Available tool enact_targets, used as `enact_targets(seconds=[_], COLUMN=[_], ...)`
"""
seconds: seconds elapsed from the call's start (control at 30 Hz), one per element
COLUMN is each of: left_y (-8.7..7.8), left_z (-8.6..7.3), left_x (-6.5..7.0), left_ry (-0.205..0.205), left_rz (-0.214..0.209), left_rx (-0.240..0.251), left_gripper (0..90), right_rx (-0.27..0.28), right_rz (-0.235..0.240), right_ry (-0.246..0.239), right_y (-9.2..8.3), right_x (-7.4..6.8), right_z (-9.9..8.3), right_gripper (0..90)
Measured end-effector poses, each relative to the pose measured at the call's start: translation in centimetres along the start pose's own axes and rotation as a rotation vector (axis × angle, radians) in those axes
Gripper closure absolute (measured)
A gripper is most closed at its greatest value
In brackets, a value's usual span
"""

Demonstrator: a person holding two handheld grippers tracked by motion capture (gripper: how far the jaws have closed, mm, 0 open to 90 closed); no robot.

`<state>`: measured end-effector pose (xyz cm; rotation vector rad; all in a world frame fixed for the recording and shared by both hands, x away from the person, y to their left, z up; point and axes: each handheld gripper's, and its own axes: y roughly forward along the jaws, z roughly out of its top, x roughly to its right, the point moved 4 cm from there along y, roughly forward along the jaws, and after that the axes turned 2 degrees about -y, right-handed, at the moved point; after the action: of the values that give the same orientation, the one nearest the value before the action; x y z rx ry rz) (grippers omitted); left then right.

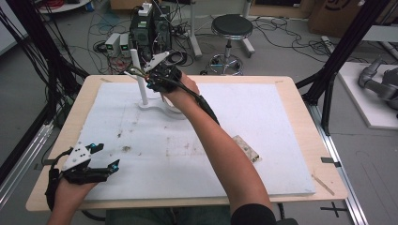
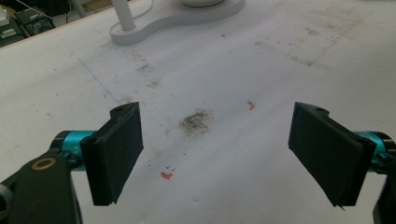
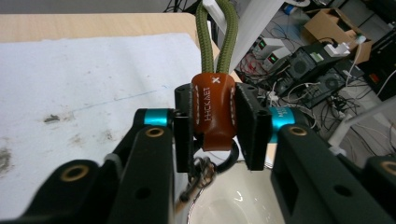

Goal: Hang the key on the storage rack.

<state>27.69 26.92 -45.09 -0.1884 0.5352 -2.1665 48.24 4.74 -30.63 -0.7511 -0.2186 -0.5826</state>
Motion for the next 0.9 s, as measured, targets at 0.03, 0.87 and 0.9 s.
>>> enact_targets(seconds=[0.03, 0.87, 0.9], left_y=[0.0, 2.8, 2.8], left_z=[0.0, 1.8, 1.8], left_x=[0.0, 1.1, 1.1], left_ry=[0.0, 0.012, 0.012], left_rz=[0.0, -0.078, -0.078], left_rx=[0.0, 0.008, 0.008], left_gripper=[17.8, 17.8, 17.8], right_rx=[0.0, 0.064, 0.063], right_rz=[-0.001, -0.118, -0.128], right_ry=[0.004, 0.145, 0.157], right_y=[0.0, -11.3, -11.9], right_x=[0.0, 2.9, 3.2], right_z=[0.0, -7.5, -8.2], right_gripper=[62.9, 43.7, 43.7])
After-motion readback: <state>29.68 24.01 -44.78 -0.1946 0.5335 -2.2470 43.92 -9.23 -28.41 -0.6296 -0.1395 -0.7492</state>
